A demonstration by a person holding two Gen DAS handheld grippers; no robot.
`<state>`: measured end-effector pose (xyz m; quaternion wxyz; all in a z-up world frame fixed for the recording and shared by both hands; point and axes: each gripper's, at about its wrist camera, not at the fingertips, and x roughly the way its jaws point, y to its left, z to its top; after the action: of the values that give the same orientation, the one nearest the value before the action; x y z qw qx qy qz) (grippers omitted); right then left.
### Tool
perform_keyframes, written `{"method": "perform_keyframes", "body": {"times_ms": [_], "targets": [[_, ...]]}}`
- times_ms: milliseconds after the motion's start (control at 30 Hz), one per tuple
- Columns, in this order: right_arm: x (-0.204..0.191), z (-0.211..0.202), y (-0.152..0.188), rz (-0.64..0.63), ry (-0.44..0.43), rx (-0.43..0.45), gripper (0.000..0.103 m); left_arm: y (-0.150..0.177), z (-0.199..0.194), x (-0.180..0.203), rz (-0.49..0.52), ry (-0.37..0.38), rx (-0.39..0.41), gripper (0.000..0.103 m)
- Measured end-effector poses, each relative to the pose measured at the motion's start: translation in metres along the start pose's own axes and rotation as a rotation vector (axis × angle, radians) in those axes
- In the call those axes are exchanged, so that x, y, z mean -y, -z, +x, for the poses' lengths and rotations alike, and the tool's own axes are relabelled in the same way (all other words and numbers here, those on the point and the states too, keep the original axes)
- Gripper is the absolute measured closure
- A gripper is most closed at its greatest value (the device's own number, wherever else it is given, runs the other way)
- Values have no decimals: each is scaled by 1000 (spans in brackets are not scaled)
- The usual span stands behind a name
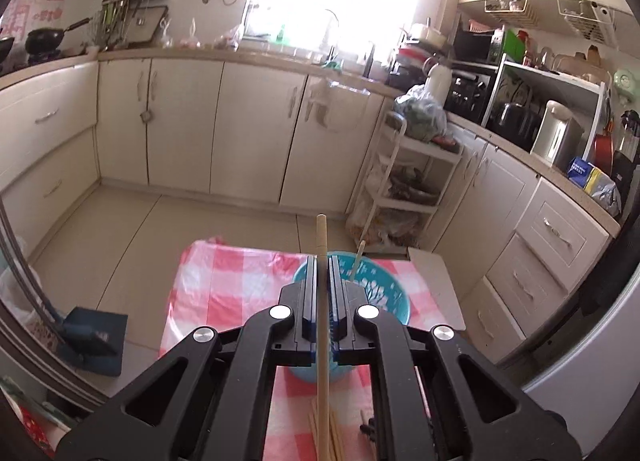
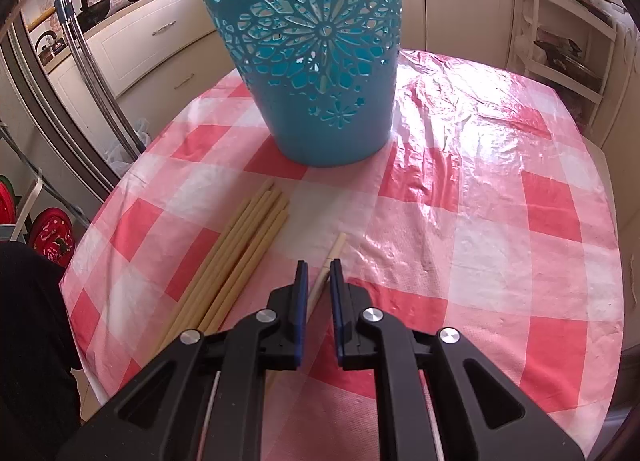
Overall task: Organize utensils
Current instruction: 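Raise the chopstick with the left gripper and release it into the basket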
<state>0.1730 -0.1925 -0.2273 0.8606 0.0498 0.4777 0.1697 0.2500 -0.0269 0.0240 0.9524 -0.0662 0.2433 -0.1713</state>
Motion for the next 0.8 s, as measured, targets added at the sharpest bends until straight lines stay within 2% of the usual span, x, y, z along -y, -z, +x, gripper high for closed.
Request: {"method": "perform_keyframes", "body": {"times_ms": [233, 333, 567, 800], "targets": [[2, 0, -1, 15, -11, 0, 91, -44, 16, 31, 5, -25, 206, 98], [2, 1, -1, 16, -15, 0, 91, -54, 36, 37, 2, -53, 252, 98], [1, 2, -2, 5, -13, 0, 91, -39, 102, 25, -73, -78, 193, 98], [0, 2, -1, 3, -15, 3, 91, -6, 130, 10, -79, -104, 122, 98]]}}
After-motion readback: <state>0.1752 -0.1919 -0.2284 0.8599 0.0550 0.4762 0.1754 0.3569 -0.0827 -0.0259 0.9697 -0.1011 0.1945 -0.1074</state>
